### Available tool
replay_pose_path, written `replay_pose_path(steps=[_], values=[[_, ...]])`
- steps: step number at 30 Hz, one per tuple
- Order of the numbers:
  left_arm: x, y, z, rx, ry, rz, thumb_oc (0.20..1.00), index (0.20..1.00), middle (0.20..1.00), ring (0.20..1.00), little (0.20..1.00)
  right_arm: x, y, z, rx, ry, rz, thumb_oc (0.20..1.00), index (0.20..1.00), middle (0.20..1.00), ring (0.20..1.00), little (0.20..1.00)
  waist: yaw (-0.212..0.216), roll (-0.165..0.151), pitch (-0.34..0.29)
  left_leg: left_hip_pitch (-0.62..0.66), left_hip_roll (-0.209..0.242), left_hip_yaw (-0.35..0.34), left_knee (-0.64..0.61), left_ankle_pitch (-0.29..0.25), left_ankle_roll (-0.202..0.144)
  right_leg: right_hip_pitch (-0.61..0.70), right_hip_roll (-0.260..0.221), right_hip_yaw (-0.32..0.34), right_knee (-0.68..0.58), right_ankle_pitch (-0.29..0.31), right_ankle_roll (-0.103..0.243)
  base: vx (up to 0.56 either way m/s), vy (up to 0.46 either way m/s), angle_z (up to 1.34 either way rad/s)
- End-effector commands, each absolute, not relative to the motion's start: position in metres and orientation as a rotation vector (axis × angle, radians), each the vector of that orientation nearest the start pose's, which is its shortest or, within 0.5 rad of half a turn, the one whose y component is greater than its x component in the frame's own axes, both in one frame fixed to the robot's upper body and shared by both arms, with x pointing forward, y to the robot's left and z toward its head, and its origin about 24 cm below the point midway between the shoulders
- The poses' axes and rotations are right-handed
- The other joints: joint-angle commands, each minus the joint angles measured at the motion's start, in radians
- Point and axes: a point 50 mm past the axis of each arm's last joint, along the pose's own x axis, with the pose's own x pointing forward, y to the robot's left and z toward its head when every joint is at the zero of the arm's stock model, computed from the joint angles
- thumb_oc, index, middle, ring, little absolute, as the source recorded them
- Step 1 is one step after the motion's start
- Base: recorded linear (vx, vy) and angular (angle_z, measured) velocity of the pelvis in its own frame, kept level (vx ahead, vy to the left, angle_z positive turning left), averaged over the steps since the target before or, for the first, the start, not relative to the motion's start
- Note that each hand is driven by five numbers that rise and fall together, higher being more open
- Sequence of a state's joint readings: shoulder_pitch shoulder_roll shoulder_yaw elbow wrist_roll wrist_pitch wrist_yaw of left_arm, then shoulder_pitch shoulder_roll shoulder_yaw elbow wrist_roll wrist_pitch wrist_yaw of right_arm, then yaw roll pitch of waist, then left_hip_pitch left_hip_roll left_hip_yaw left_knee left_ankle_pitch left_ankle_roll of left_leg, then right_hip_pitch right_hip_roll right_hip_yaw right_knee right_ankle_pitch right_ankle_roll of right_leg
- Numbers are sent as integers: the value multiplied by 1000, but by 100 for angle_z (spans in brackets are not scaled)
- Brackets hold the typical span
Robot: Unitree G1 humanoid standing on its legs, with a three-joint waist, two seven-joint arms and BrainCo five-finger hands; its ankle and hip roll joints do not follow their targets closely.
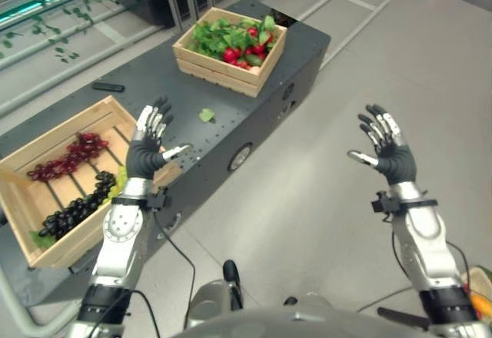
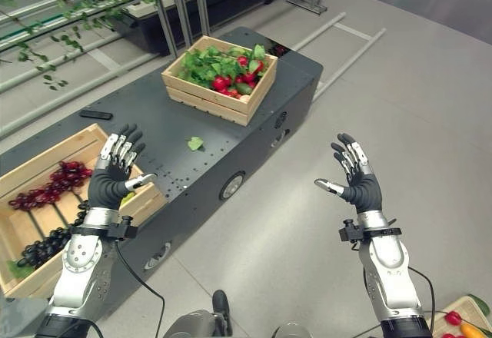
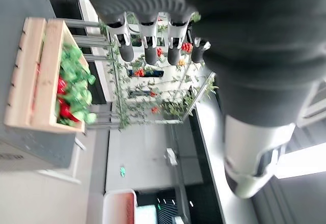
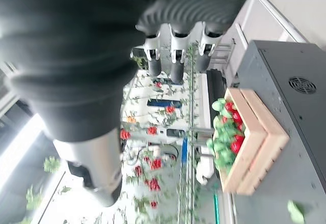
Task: Pick up the fruits from the basket on one side to the basket on the other side
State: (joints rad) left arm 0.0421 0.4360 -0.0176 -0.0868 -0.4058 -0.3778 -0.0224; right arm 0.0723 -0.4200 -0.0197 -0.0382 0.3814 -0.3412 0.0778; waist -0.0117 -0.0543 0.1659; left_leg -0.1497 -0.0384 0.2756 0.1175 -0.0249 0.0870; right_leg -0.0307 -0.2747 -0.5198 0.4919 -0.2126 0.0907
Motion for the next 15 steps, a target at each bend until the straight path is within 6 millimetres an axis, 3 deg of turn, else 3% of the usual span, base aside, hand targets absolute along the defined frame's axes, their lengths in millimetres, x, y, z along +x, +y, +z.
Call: replay_pose_path(steps=[1, 3, 4, 5, 6, 8, 10, 11, 15], values=[[235, 218, 130, 77, -537, -98, 1000, 1000, 1000, 1000, 1000, 240, -221, 108, -104, -428, 96, 1000, 1000, 1000, 1000, 1000, -21, 17, 37, 133, 23, -85, 0, -107, -51, -107, -6, 213, 3, 238, 67, 79, 99, 65], [237, 214, 125, 63, -519, -113, 1000, 1000, 1000, 1000, 1000, 238, -223, 105, -120, -405, 110, 1000, 1000, 1000, 1000, 1000, -54, 19, 19, 149, 11, -147, -14, -105, -53, -137, 110, 386, -49, 170, 51, 150, 20, 76], [237, 213, 123, 55, -515, -121, 1000, 1000, 1000, 1000, 1000, 237, -226, 104, -131, -398, 108, 1000, 1000, 1000, 1000, 1000, -65, 19, 12, 153, 5, -174, -17, -101, -57, -141, 148, 437, -101, 157, 43, 191, -38, 81], [236, 212, 122, 46, -510, -126, 1000, 1000, 1000, 1000, 1000, 234, -229, 102, -134, -390, 105, 1000, 1000, 1000, 1000, 1000, -73, 18, 8, 153, -2, -205, -14, -102, -64, -145, 167, 489, -166, 156, 43, 127, -43, 89], [236, 212, 122, 46, -510, -126, 1000, 1000, 1000, 1000, 1000, 234, -229, 102, -134, -390, 105, 1000, 1000, 1000, 1000, 1000, -73, 18, 8, 154, -2, -206, -13, -102, -64, -143, 168, 488, -167, 157, 43, 147, -103, 86], [235, 213, 120, 34, -502, -123, 1000, 1000, 1000, 1000, 1000, 233, -231, 96, -125, -364, 103, 1000, 1000, 1000, 1000, 1000, -79, 4, 3, 157, -15, -269, -20, -98, -74, -156, 216, 568, -276, 189, 46, 132, -132, 87], [236, 212, 119, 31, -500, -122, 1000, 1000, 1000, 1000, 1000, 233, -231, 94, -120, -357, 96, 1000, 1000, 1000, 1000, 1000, -73, -4, -2, 155, -19, -283, -16, -101, -78, -136, 215, 546, -290, 180, 39, 67, -126, 81], [234, 212, 119, 39, -498, -119, 1000, 1000, 1000, 1000, 1000, 233, -232, 90, -111, -337, 96, 1000, 1000, 1000, 1000, 1000, -49, -15, -8, 151, -23, -309, -22, -90, -81, -109, 210, 503, -301, 176, 36, 50, -199, 80], [236, 211, 113, -27, -477, -105, 1000, 1000, 1000, 1000, 1000, 230, -237, 90, -130, -329, 87, 1000, 1000, 1000, 1000, 1000, -29, -20, -20, 143, -16, -364, -14, -82, -100, -71, 218, 468, -324, 160, 22, 69, -222, 82]])
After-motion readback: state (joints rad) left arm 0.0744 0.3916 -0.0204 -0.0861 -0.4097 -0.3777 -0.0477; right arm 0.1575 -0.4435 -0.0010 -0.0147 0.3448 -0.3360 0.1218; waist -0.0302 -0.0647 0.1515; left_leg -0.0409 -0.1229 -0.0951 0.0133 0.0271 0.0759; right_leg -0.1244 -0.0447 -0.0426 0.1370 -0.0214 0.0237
